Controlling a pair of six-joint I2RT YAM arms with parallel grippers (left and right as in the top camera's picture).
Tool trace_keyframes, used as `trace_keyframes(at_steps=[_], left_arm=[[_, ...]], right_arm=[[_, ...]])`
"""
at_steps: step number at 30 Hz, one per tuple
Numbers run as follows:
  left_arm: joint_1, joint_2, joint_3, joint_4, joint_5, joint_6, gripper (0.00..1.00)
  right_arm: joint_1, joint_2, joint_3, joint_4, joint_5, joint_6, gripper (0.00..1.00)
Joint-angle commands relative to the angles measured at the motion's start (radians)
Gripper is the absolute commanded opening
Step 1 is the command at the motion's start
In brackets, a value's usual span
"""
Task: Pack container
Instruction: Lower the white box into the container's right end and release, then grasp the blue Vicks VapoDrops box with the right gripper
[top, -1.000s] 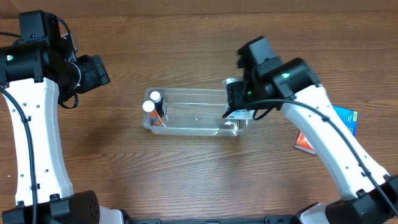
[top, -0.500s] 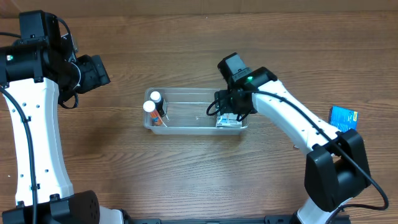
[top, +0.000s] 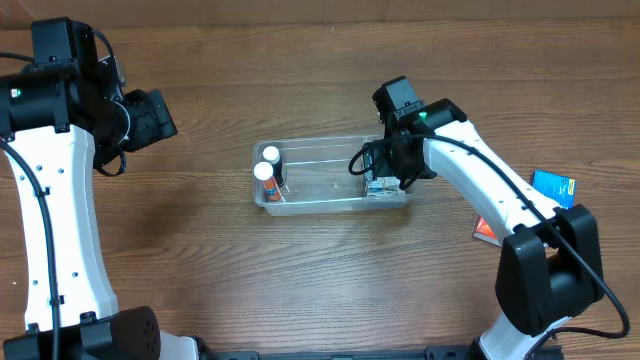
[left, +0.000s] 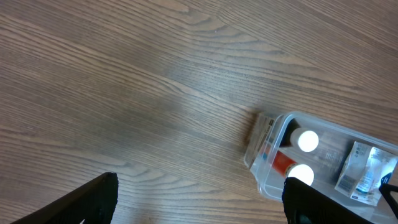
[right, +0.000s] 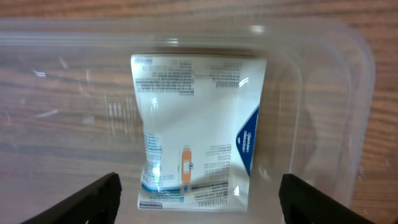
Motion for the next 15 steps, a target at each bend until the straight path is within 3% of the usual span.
trace_keyframes(at_steps=[1,3,6,10,15], left_arm=[[0.004,-0.006,0.018,-0.003,0.0,0.019,0.86],[0.004,-0.006,0.018,-0.006,0.0,0.019,0.87],[0.004,-0.005,0.018,-0.006,0.0,0.019,0.87],[0.004,-0.005,0.017,-0.005,0.0,0.019,0.87],[0.004,-0.006,0.018,-0.005,0.0,0.019,0.87]], right_arm=[[-0.029,-0.164,0.1,-0.015,0.079,0.039,0.88],[-0.137,-0.29,0.126,-0.036,0.121,0.077,1.0],[-0.48,-0.368,0.125,-0.118,0.119,0.047,1.0],[-0.798,-0.281,0.068,-0.138,0.101,-0.093,1.0],[-0.895,-0.1,-0.029,-0.073,0.034,-0.245,1.0]])
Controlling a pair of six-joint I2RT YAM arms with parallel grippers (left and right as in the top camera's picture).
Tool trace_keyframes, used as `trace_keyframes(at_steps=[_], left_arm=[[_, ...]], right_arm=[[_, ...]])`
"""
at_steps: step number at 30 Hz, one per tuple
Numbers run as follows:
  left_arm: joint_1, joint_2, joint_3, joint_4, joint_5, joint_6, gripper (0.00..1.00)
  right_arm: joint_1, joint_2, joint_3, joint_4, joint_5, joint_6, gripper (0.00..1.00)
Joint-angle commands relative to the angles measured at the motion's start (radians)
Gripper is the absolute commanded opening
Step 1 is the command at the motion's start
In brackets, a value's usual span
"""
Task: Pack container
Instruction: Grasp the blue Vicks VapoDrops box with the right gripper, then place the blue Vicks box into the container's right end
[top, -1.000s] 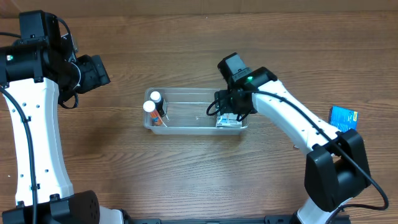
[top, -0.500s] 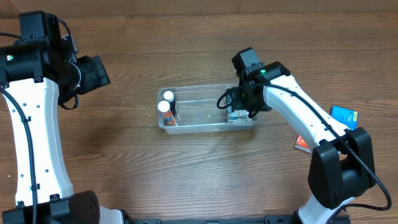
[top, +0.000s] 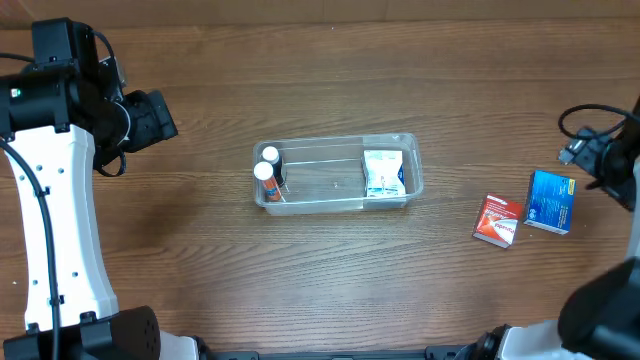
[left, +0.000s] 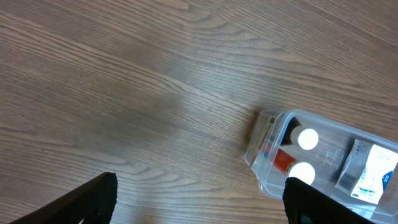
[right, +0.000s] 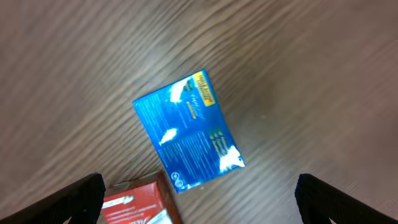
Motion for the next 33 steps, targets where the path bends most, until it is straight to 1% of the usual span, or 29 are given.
trace_keyframes(at_steps=[1,4,7,12,15,16,17,19,22,25,28,29,31,33], left_arm=[[0.004,-0.005,0.018,0.002,0.0,0.016,0.87],[0.004,-0.005,0.018,0.004,0.0,0.02,0.87],[0.004,-0.005,0.017,0.004,0.0,0.02,0.87],[0.004,-0.005,0.017,0.004,0.0,0.019,0.87],[0.004,-0.005,0.017,0.0,0.0,0.02,0.87],[0.004,-0.005,0.017,0.001,0.0,0.02,0.87],[0.004,-0.005,0.017,0.001,0.0,0.02,0.87],[0.004,-0.005,0.017,0.001,0.0,0.021,0.87],[0.004,-0.005,0.017,0.002,0.0,0.024,0.87],[0.004,-0.005,0.017,0.002,0.0,0.024,0.87],[0.004,-0.005,0.017,0.002,0.0,0.024,0.87],[0.004,-0.005,0.017,0.002,0.0,0.024,0.87],[0.004,-0.005,0.017,0.002,0.0,0.024,0.87],[0.004,-0.005,0.017,0.004,0.0,0.024,0.87]], right_arm=[[0.005,0.1,-0.037,0.04,-0.044,-0.122,1.0],[0.005,0.196,-0.037,0.077,-0.043,-0.163,1.0],[-0.008,0.26,-0.037,0.111,-0.042,-0.162,1.0],[-0.008,0.391,-0.037,0.12,-0.074,-0.162,1.0],[-0.008,0.408,-0.037,0.128,-0.083,-0.153,1.0],[-0.008,0.408,-0.037,0.128,-0.086,-0.149,0.96],[-0.008,0.408,-0.037,0.128,-0.086,-0.126,0.87],[-0.008,0.407,-0.035,0.126,-0.086,-0.113,0.78],[0.001,0.401,0.003,0.1,-0.111,-0.093,0.78],[0.02,0.35,0.084,0.043,-0.116,-0.074,0.78],[0.07,0.212,0.175,-0.035,-0.167,-0.07,0.77],[0.1,0.154,0.196,-0.063,-0.183,-0.062,0.73],[0.192,0.018,0.223,-0.131,-0.279,-0.037,0.69],[0.296,-0.074,0.222,-0.158,-0.283,-0.037,0.68]])
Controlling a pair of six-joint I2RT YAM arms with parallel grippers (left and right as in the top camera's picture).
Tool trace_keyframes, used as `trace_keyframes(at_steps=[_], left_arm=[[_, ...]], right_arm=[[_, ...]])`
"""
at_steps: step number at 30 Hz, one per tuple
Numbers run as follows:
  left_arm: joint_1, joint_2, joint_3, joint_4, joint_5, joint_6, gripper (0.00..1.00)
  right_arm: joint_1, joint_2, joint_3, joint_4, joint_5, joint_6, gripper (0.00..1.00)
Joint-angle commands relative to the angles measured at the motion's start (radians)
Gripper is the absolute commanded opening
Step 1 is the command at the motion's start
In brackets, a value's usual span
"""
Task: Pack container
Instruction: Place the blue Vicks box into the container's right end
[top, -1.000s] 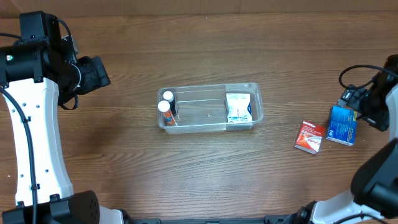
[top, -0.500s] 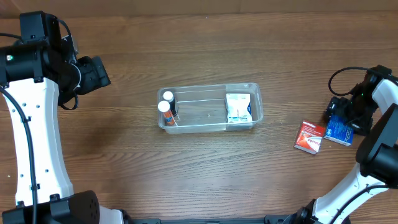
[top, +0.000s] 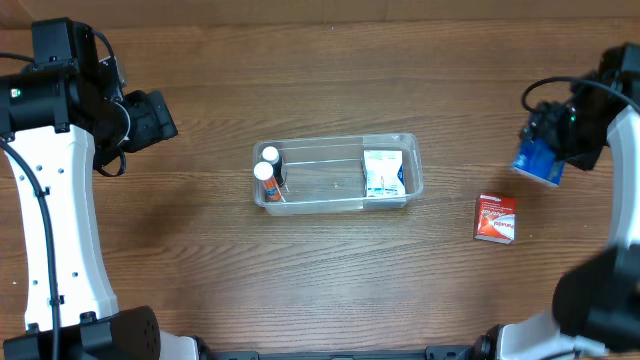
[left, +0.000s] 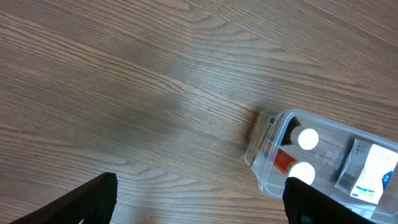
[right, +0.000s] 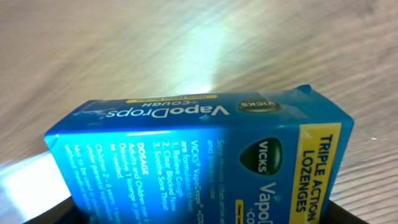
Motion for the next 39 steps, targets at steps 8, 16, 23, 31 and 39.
trace_keyframes(at_steps=[8,16,23,31,39], left_arm=[[0.004,-0.005,0.017,0.0,0.0,0.023,0.87],[0.004,-0.005,0.017,0.0,-0.001,0.023,0.87],[0.004,-0.005,0.017,0.0,0.0,0.023,0.87],[0.004,-0.005,0.017,0.0,-0.001,0.023,0.87],[0.004,-0.005,0.017,-0.003,-0.023,0.034,0.87]], right_arm=[[0.622,-0.091,-0.014,0.093,-0.009,0.117,0.67],[0.649,0.215,-0.014,0.108,-0.009,0.117,0.67],[0.649,0.264,-0.014,0.107,-0.009,0.112,1.0],[0.625,0.048,0.137,0.021,0.123,0.177,1.0],[0.169,-0.101,0.06,-0.117,0.169,0.134,1.0]])
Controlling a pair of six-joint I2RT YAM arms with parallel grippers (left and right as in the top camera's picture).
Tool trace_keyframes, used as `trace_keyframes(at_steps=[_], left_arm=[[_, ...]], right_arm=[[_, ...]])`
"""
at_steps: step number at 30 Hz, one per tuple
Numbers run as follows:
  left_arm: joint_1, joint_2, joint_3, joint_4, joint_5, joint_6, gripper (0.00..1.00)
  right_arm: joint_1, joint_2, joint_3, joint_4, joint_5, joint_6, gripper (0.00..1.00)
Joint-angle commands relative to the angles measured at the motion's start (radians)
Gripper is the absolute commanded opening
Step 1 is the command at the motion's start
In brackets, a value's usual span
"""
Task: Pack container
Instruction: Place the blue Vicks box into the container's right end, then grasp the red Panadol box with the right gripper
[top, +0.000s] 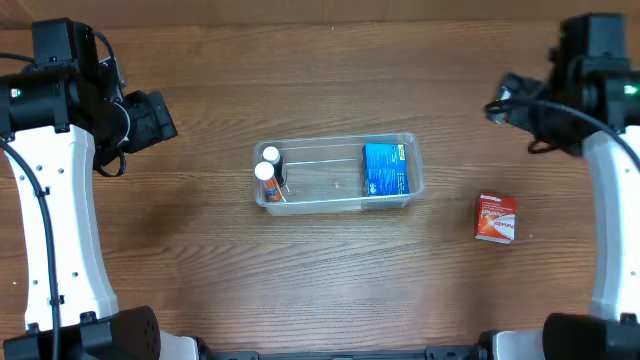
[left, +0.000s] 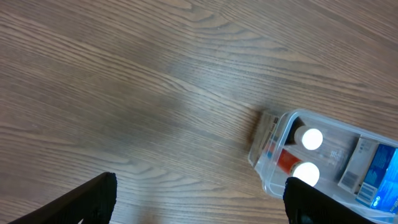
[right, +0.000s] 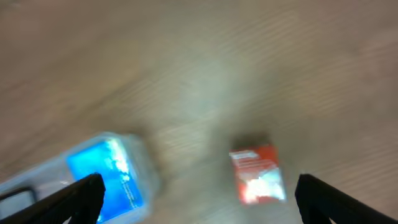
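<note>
The clear container lies mid-table. Two white-capped bottles stand at its left end, and a blue lozenge box lies flat in its right end. A red box rests on the table to the container's right. My right gripper hovers high at the back right, open and empty; its blurred view shows the blue box and the red box below. My left gripper is open at the far left, with the container at its view's right edge.
Bare wooden table surrounds the container. A pale pouch edge shows beside the blue box in the container. Both white arms stand along the table's left and right sides.
The blue box was in my right gripper above the table's right side; now it lies in the container's right end over the white pouch. The right gripper has opened and stands back right.
My right gripper was open over the white pouch in the container. Then it hung over the blue box beside the red box at the right. Then it held the blue box up. Now that box is in the container. The left arm stayed still.
</note>
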Motion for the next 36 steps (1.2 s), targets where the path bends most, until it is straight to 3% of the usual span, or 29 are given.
trace_keyframes(at_steps=[1,7,10,17,21,24,29,32,36], left_arm=[[0.004,-0.005,0.017,0.0,-0.014,0.03,0.87],[0.004,-0.005,0.017,0.0,-0.014,0.03,0.88],[0.004,-0.005,0.017,0.0,-0.014,0.03,0.88],[0.004,-0.005,0.017,0.0,-0.014,0.03,0.87],[0.004,-0.005,0.017,0.0,-0.014,0.031,0.87],[0.004,-0.005,0.017,0.0,-0.014,0.031,0.87],[0.004,-0.005,0.017,0.0,-0.014,0.031,0.87],[0.004,-0.005,0.017,-0.001,-0.014,0.03,0.87],[0.004,-0.005,0.017,-0.001,-0.014,0.03,0.88]], right_arm=[[-0.068,0.022,-0.159,0.014,-0.004,-0.043,1.0],[-0.073,0.023,-0.657,0.348,0.017,-0.156,1.0],[-0.073,0.023,-0.759,0.488,0.019,-0.174,1.0],[-0.073,0.068,-0.853,0.61,0.016,-0.205,1.0],[-0.073,0.114,-0.857,0.624,0.007,-0.197,0.96],[-0.073,0.113,-0.855,0.64,-0.008,-0.197,0.78],[-0.073,0.112,-0.802,0.61,-0.053,-0.196,0.61],[-0.071,0.092,-0.673,0.47,-0.062,-0.127,0.64],[-0.029,0.005,-0.358,0.225,-0.23,-0.109,0.65]])
